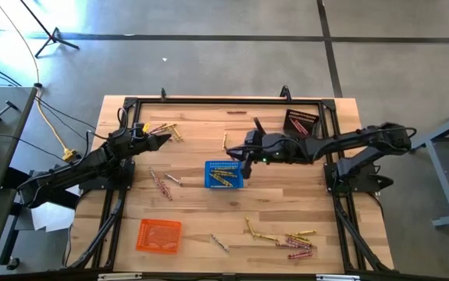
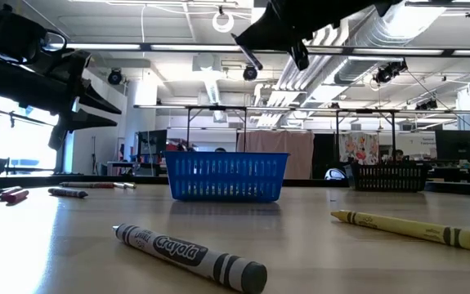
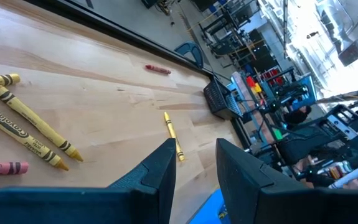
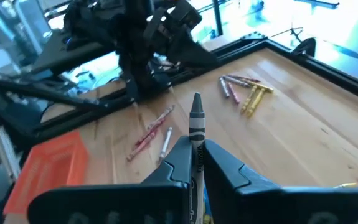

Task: Sort crayons
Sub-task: Put the gray crayon into the orange basket

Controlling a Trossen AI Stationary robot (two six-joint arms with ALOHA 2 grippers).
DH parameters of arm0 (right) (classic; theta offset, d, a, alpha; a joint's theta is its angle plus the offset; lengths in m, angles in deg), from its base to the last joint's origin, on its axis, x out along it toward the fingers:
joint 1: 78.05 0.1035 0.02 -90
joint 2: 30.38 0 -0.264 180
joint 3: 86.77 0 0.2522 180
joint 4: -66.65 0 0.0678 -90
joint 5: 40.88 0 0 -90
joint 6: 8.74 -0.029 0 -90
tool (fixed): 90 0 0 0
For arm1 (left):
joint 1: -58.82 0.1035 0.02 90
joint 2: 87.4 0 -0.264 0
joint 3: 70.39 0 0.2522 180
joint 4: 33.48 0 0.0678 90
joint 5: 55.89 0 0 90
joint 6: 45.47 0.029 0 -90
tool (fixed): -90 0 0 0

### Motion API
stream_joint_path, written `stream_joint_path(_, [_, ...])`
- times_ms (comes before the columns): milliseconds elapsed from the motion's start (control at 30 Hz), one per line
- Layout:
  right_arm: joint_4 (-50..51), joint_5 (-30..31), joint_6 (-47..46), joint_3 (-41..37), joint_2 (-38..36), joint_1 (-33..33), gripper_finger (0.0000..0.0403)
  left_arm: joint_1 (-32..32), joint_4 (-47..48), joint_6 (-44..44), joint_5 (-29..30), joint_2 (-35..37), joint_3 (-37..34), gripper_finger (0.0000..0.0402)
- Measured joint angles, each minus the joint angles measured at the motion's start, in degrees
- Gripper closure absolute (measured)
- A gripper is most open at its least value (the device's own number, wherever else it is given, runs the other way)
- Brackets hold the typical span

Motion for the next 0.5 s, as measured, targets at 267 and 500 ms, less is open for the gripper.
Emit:
stream_joint_path(267, [0.0, 7.0, -3.4, 0.5, 0.0, 3.2, 0.0391, 0.1, -1.0, -0.3, 7.9, 0.0, 0.0, 0.0300])
stream_joint_path(500, [0.1, 9.2, -5.0, 0.5, 0.0, 5.0, 0.0391, 0.1, -1.5, 0.2, 7.8, 0.0, 0.0, 0.0300])
